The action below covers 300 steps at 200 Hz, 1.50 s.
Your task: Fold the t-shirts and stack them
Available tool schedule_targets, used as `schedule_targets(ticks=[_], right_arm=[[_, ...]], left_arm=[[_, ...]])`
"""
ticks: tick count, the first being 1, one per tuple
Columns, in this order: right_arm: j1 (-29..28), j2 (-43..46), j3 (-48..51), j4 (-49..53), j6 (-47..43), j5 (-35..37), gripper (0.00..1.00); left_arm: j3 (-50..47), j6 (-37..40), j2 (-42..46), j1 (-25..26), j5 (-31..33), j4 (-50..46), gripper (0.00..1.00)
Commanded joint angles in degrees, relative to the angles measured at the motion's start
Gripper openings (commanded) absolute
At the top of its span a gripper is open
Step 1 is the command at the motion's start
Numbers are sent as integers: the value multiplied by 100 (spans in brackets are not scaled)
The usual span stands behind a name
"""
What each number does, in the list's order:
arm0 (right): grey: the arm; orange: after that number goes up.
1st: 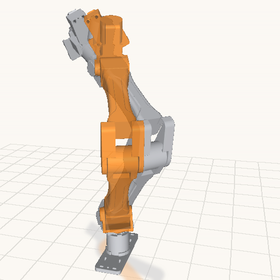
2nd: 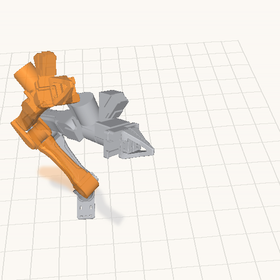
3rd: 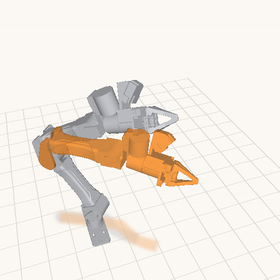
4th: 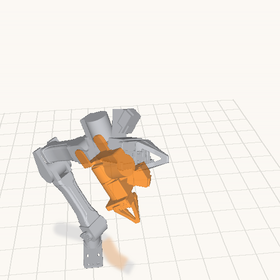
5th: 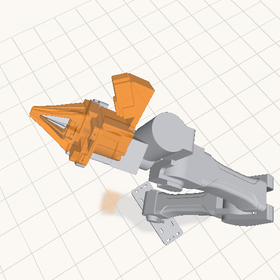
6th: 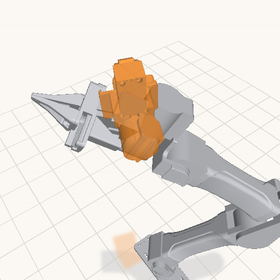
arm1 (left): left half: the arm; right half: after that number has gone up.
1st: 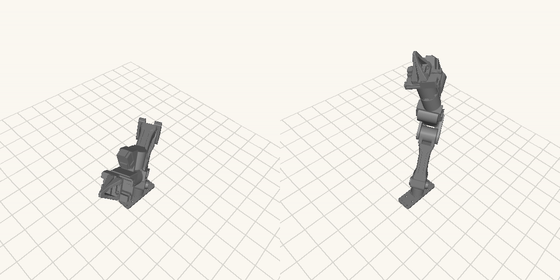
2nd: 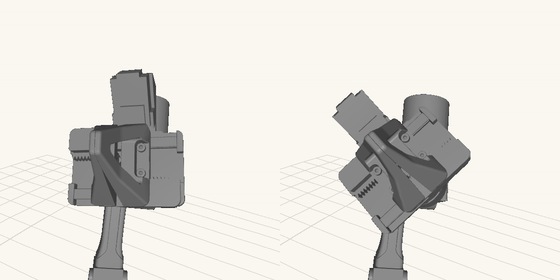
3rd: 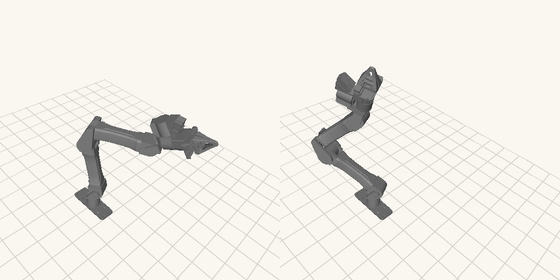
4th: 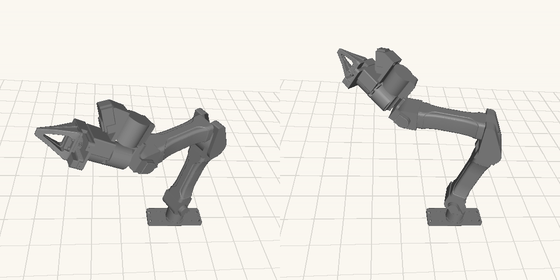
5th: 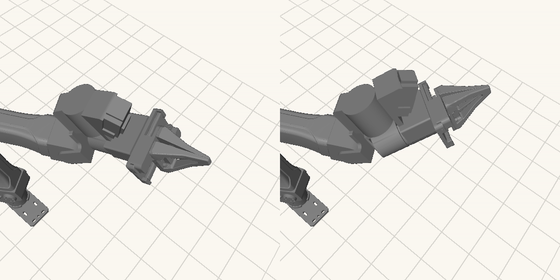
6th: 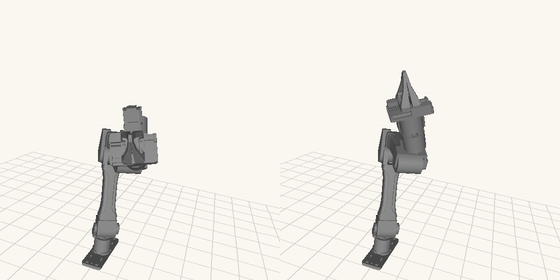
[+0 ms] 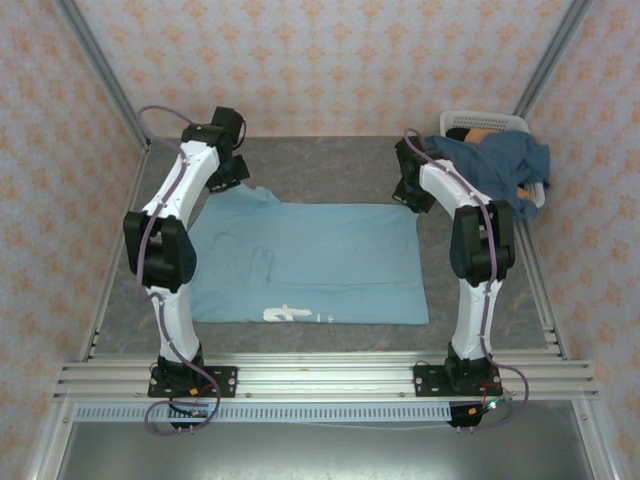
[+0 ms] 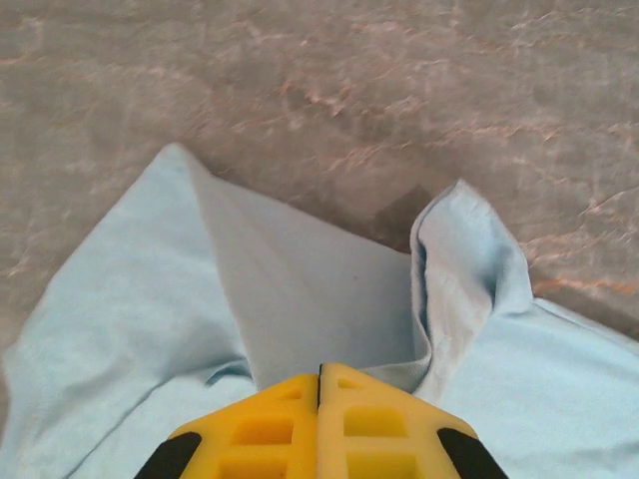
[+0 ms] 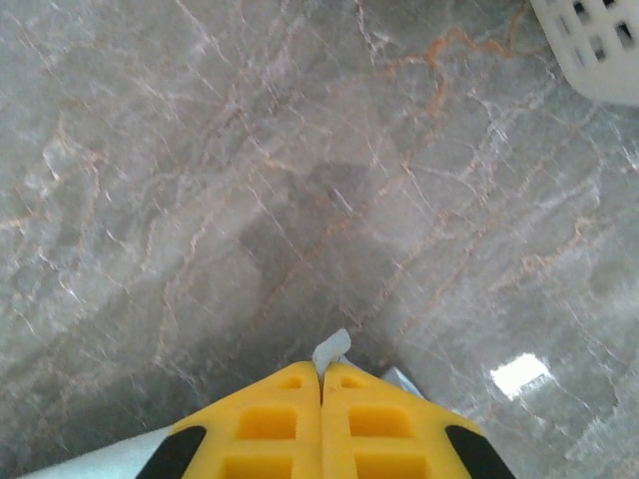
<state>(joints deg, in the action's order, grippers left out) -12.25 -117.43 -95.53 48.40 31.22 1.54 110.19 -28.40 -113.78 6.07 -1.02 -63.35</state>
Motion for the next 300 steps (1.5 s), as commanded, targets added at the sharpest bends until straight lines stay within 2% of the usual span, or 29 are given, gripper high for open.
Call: schedule_targets(ticks=[1,90,147,190,245,300], right_arm=[[-88,435,299,21,-39,77,0],[-241,1715,1824,-54,188,154,0],[-330,2556,2766,-41,322,122,0],[-380,2739,3070,-41,410,-42,0],[-444,3033,3125,159,415,145,0],[-466,3132,3520,196,490,109,0]], left_arm=[[-456,122,774,-89,151,-22,0],[-2968,-171,3056,-111,146,-103,0],[-4083,-466,4044,-106,163,-169,0],[-4584,-570,4480,-106,145,-279,0],[-4539,-667,4915,-99,594,-652,0],[-5146,-921,5063,-20,687,-711,0]])
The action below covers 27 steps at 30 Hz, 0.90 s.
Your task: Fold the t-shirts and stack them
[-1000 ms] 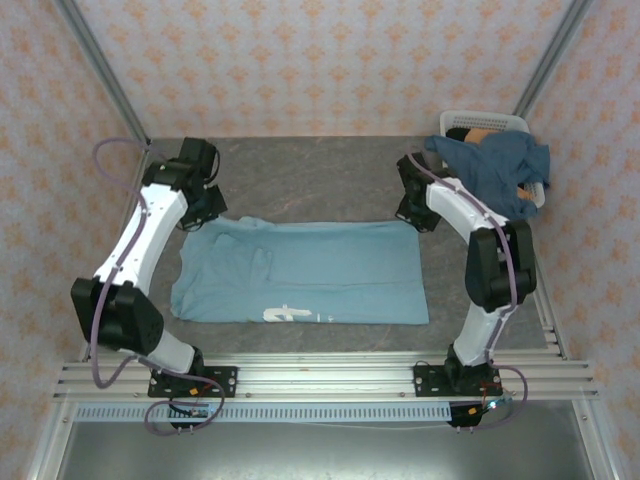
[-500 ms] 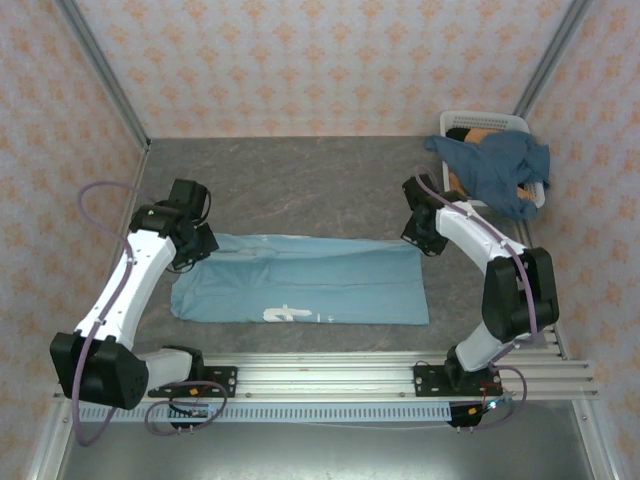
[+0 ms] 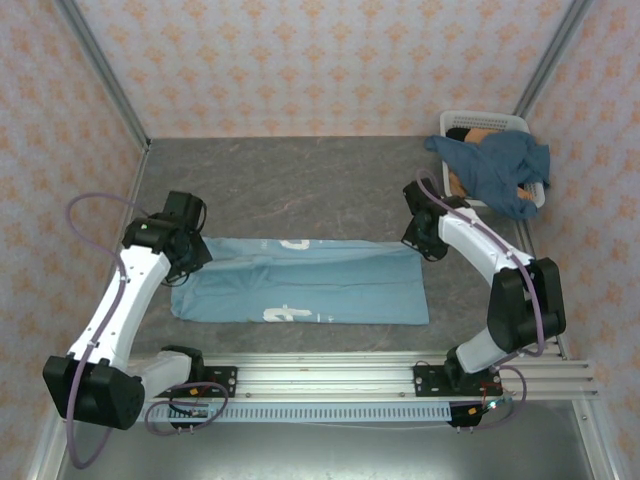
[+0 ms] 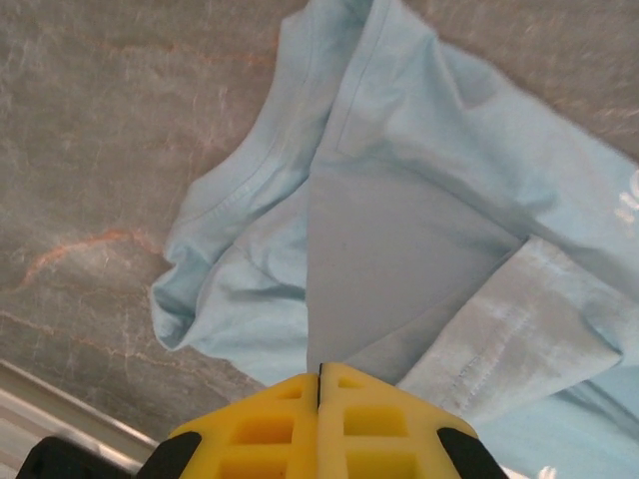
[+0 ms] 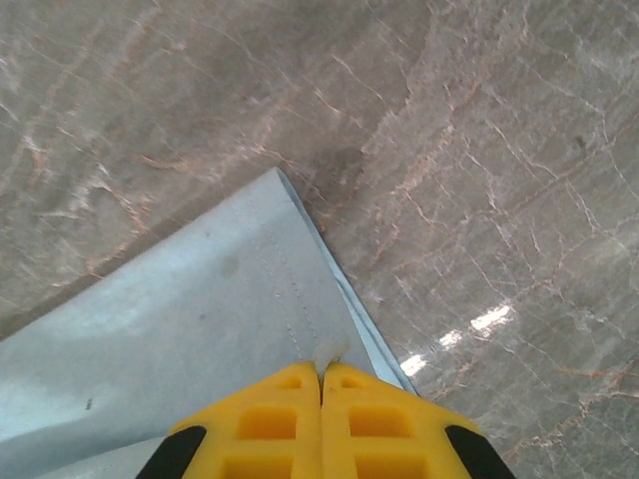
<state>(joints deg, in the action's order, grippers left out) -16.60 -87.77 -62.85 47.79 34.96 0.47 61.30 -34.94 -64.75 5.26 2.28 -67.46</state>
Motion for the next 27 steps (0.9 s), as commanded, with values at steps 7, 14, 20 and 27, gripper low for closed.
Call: schedule_targets(ticks=[7,14,20,27], right_arm=[[-59,48,672,153,183,-10,0],[-107,101,867,97,270,-6,0],[-124,245,628,293,195,159,0],[-132,521,677,430,193,179,0]], left_arm=[[-927,-567,481,98,384,-188,0],[-1004,-1007,618,139,549,-288,0],[-532,-1182,1014,150,952,-525,0],[-614,-1325,1032,149,863,-626,0]])
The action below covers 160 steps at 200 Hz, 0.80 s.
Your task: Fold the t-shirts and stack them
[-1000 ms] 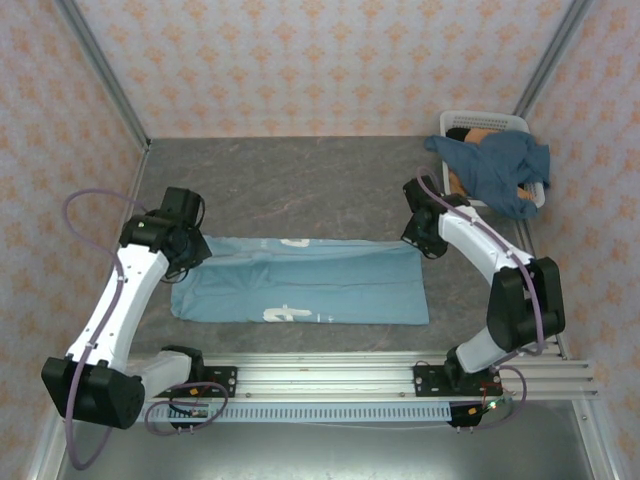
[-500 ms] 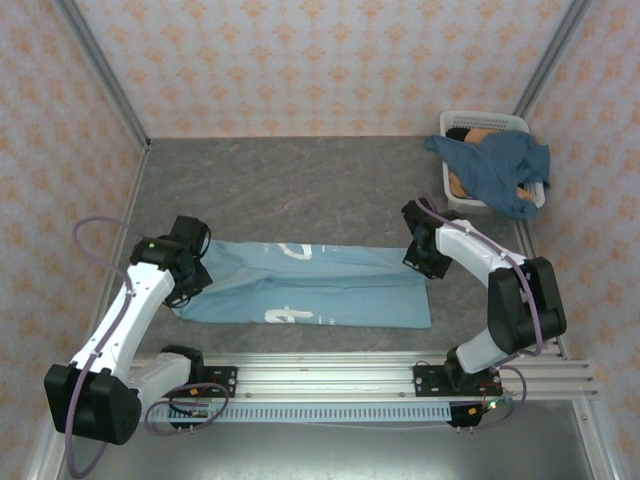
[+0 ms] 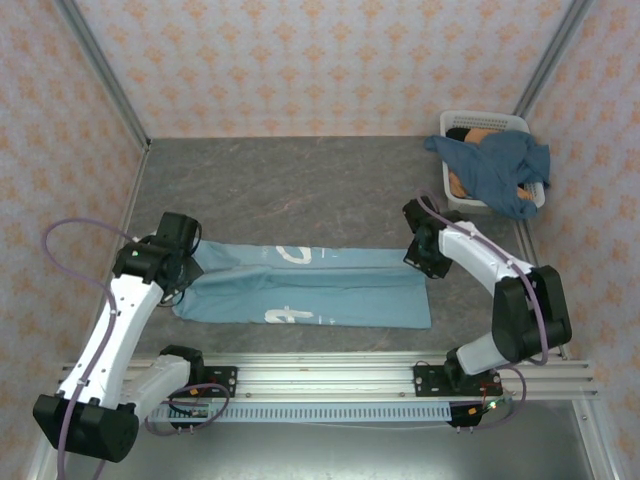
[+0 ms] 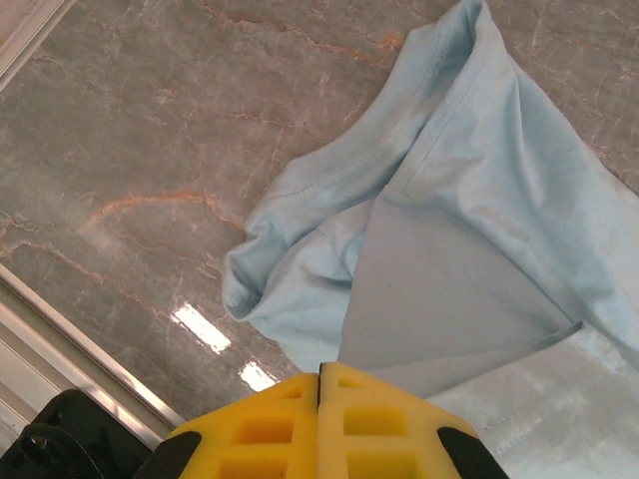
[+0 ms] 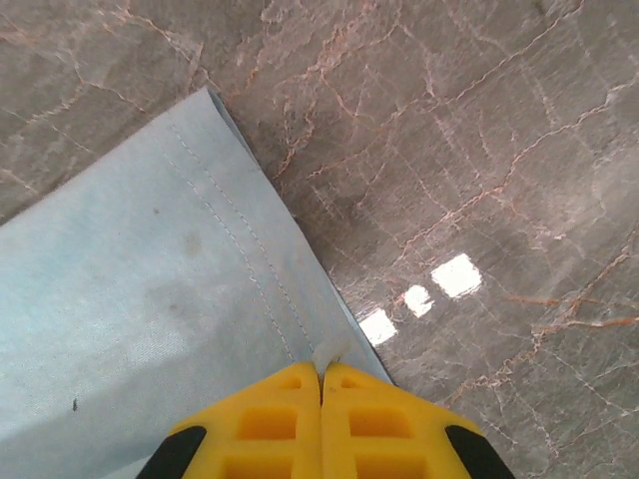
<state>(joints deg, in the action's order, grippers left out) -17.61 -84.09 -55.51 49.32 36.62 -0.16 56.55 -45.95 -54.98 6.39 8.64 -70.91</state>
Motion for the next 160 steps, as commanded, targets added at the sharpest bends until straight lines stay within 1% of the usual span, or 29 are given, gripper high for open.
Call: schedule_targets(ticks=[1,18,35,52,69,75,107,128,160], right_arm=[[-40,156,4,240,37,207,0],[-49,87,165,138,97,126,0],[-58,35,311,56,182,42,0],[-68,60,412,24,260,-9,5],[-74,123,511,29,334,-36,14],[-73,147,531,40,345,-30,16],[-73,309,532,177,405,78,17],[-70,486,583,293,554,86,25],[-72,808,579,348,826,178,25]], left_arm=[[-285,-268,58,37,135,-211,0],[-657,-430,11,41,-147,-29,0],[-907,-564,-47,54,-220,94,0],[-1112,-666,-54,63,-190,146,0],[-1258,-726,-56,71,-261,222,0],[-1297,-743,-59,65,-298,243,0],[-1441,-860,-48,83,-381,296,0],[-1456,-899,-30,92,-364,297,0],[-1452,-915,-107,96,-351,324,0]])
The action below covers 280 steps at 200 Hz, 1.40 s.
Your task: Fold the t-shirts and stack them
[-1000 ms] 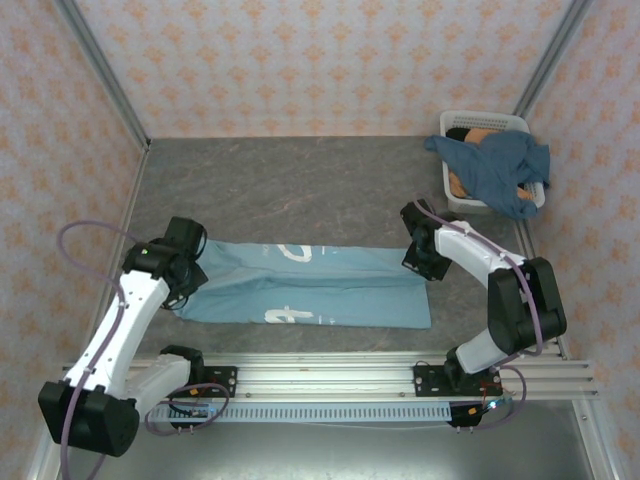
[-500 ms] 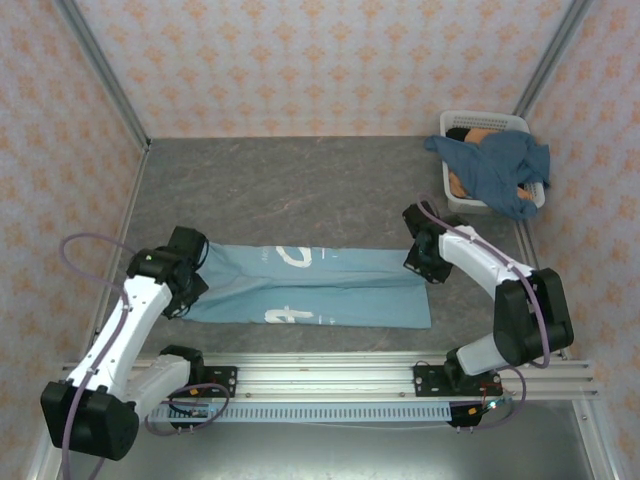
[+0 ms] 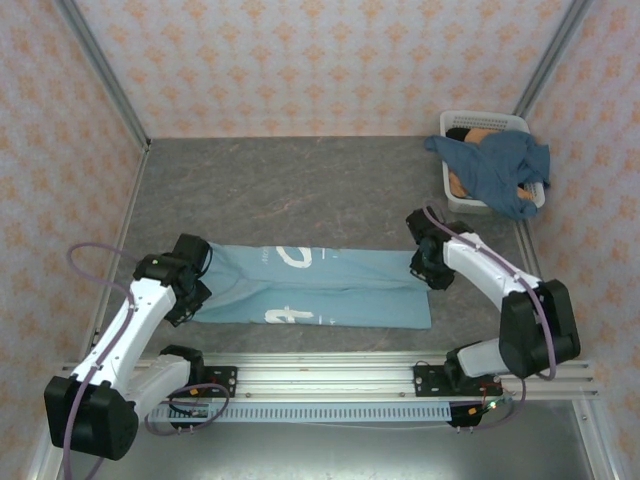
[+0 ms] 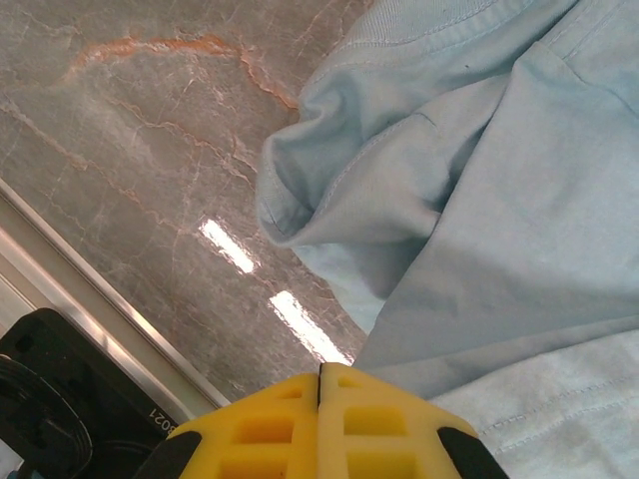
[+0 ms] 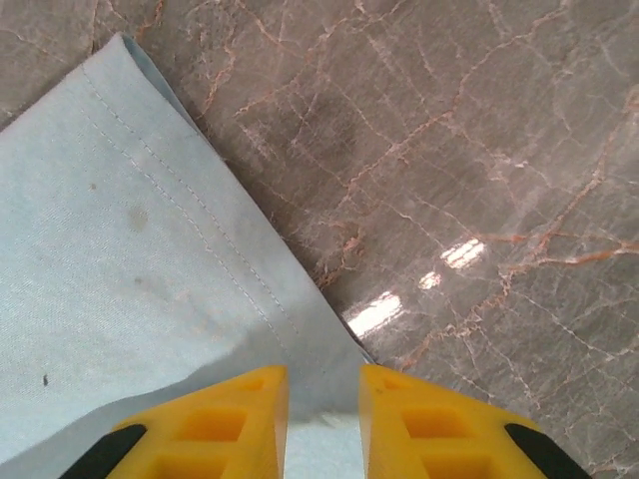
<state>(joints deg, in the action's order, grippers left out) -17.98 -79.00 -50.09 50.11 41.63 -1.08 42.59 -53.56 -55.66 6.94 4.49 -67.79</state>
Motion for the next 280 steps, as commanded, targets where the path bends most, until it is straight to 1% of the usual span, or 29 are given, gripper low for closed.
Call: schedule_targets(ticks=[1,12,34,49,56,75,93,117,140,190,243,280], right_arm=[[-36,311,28,278,345,274,25],[-31,361,-17,259,413,271,26],[-34,287,-61,76,556,123,33],[-33,119,-4,-195,599,-159,34],[-35,11,43,-283,646,-285,32],[-33,-249,331,-516,775,-565,24],[-38,-447,590,-537,837,-667,19],[-35,-428,754,-508,865,-583,18],[-31,-359,589,-436,751,-444,19],[-34,-456,245,-174,497,-252,23],[-33,-332,254,-137,489,-213,24],[-30,-190,286,-71,452,-168,24]], left_arm=[[-57,-154,-40,38,67,11,0],[-34,-157,-76,42,103,7,0],[-2,-159,-103,41,174,-2,0],[27,-155,-116,40,222,3,0],[26,-146,-121,44,225,9,0],[10,-130,-155,42,234,27,0],[-46,-136,-198,44,197,84,0],[-93,-159,-273,37,218,154,0],[-45,-100,-437,39,354,255,0],[423,246,-1155,34,1004,283,0],[523,313,-2305,-9,1311,617,0],[539,427,-3097,-223,1571,1047,1]])
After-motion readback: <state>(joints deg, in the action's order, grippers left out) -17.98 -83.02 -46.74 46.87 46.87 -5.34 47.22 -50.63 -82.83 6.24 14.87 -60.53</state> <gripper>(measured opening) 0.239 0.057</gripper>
